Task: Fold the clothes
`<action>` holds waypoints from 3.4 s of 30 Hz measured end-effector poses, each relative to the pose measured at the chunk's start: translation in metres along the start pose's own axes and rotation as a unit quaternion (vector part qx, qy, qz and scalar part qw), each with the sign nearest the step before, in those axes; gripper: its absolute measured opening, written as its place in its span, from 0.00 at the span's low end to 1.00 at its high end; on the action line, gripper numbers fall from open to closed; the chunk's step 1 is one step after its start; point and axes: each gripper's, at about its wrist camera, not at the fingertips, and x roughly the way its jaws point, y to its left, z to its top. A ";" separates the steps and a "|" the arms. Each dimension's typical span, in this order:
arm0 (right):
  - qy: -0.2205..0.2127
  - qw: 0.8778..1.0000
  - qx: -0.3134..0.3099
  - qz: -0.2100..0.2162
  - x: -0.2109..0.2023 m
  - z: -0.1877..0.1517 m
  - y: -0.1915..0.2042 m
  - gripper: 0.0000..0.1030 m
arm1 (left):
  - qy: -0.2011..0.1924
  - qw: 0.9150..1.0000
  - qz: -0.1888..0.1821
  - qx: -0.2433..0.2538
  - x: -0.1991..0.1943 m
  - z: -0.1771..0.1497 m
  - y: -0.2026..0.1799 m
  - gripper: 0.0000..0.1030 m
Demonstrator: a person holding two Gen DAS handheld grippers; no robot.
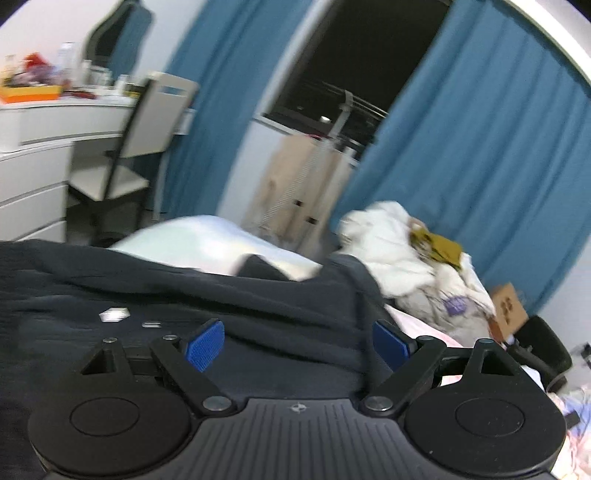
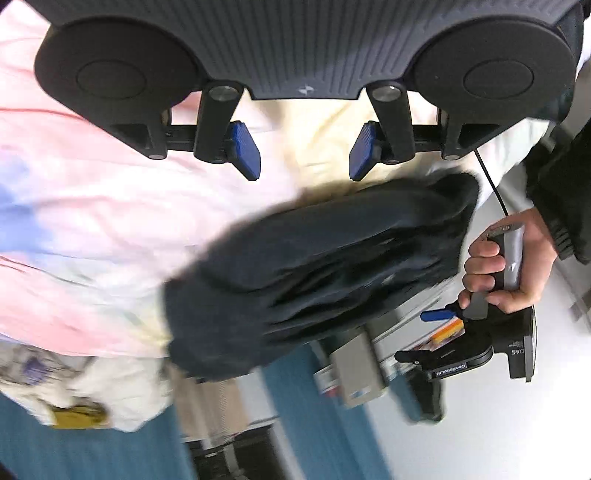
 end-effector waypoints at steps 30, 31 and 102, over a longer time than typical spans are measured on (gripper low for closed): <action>0.025 0.990 0.136 -0.013 0.062 -0.007 -0.181 0.54 | 0.054 0.974 0.187 0.120 0.377 0.006 -0.155 0.04; 0.026 0.990 0.135 -0.013 0.062 -0.007 -0.181 0.53 | 0.036 0.974 0.179 0.137 0.367 0.004 -0.162 0.04; -0.131 0.963 0.207 -0.116 -0.057 0.057 -0.191 0.58 | 0.015 0.986 -0.087 0.139 -0.039 -0.183 -0.118 0.79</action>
